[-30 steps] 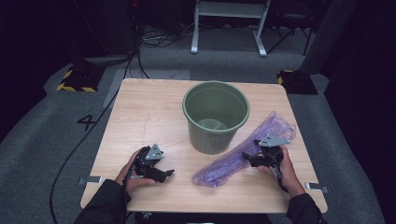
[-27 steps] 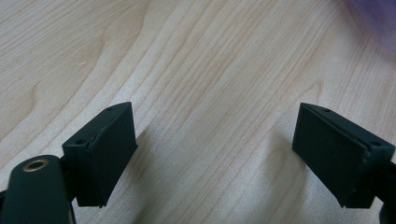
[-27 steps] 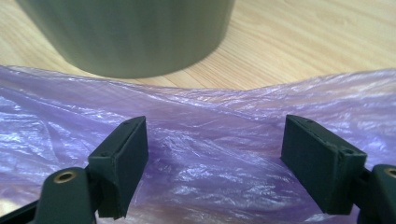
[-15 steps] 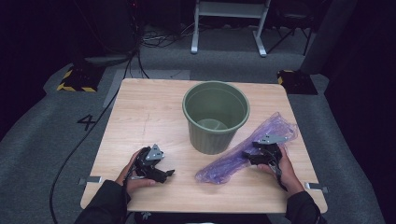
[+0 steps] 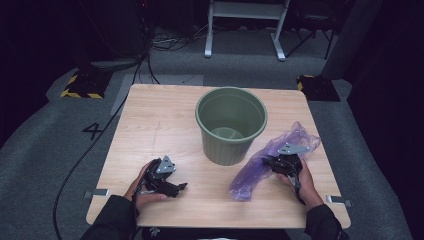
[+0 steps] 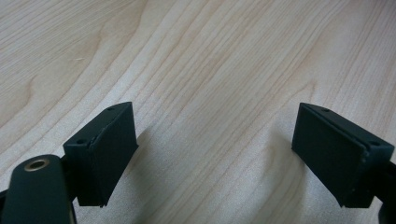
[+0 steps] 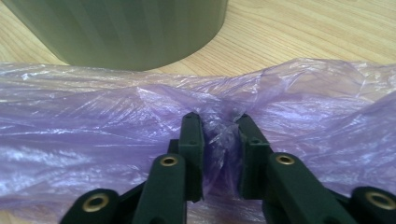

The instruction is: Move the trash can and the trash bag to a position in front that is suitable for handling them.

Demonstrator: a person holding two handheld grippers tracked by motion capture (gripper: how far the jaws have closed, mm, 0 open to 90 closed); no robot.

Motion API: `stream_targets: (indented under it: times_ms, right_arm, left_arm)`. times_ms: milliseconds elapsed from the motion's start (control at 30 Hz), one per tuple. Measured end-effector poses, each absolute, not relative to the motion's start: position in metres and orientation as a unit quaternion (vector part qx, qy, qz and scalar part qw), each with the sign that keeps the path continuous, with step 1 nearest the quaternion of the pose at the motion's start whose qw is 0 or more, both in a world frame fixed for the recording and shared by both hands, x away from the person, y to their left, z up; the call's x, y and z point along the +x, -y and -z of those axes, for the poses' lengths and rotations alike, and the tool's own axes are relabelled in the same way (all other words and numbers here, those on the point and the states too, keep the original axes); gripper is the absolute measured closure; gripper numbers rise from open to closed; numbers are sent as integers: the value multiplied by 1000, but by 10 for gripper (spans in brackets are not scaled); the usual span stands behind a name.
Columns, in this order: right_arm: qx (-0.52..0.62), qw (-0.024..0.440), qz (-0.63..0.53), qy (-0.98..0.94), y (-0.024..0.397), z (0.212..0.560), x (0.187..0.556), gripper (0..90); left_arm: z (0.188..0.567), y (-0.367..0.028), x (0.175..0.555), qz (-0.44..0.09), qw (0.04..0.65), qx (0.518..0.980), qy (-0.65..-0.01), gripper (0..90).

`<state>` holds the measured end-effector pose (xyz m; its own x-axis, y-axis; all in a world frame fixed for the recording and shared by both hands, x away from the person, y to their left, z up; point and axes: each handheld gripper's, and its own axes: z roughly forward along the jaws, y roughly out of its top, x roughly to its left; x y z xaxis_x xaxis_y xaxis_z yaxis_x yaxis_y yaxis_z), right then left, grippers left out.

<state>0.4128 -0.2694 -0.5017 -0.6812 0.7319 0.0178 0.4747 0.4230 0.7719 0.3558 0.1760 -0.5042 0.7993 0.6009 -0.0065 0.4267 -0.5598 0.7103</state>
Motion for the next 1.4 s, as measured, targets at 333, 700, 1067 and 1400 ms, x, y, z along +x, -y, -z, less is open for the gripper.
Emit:
stream_targets:
  times_ms: [333, 700, 1067, 1400]
  right_arm:
    - [361, 180, -419, -814, 274, 490, 408, 859]
    - [360, 202, -436, -800, 282, 480, 405, 868]
    - [352, 221, -456, -787, 283, 470, 403, 880]
    - [347, 244, -464, -778, 284, 459, 401, 884]
  left_arm:
    - [504, -176, 356, -119, 366, 875, -293, 134]
    - [504, -176, 357, -118, 366, 876, -291, 133]
    - [504, -176, 357, -118, 366, 876, -290, 133]
    - [504, -176, 357, -118, 366, 876, -289, 134]
